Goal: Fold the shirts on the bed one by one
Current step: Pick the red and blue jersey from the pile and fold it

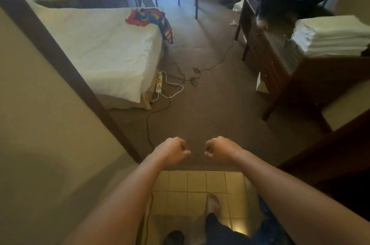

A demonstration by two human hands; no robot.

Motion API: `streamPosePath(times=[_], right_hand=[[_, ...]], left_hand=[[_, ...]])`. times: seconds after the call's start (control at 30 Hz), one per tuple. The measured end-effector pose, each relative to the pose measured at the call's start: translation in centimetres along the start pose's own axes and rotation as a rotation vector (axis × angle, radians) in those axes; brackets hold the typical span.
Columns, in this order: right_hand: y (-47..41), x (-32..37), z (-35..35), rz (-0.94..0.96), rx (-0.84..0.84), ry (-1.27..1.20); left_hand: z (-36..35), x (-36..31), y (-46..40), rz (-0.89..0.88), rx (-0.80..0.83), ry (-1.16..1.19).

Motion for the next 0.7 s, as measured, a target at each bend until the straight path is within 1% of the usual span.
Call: streamPosePath(times=[0.13,0.27,0.53,0.7], right_hand=[[-7.8,-3.8,5.3,-0.014,0.031,-0.058],[-13.7,-6.4,10.0,-0.038,0.044,-0.057],[-26.1,-7.2,16.2,0.031,0.074,-0.063],[-36.1,-6.8,20.4,0.039,0.055,-0.062]], left_hand=[[3.5,-2.4,-6.9,0.024,0.006,-0.045],[6.1,-4.2,-11.9,0.048,0.026,-0.028],[13.3,-2.9,-24.6,0.108,0.035,-0.017],[18.5,-0.9,-34.3,0.11,0.043,-0.008]])
Point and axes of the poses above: each hand's wrist, its own y-axis away from the middle knuckle, its own z-axis out of the back of the hand, x = y × z, the point moved 2 cm from there along -y, towards the middle knuckle, and after that the axes turned 3 degrees about -x, right-handed, at the moved point
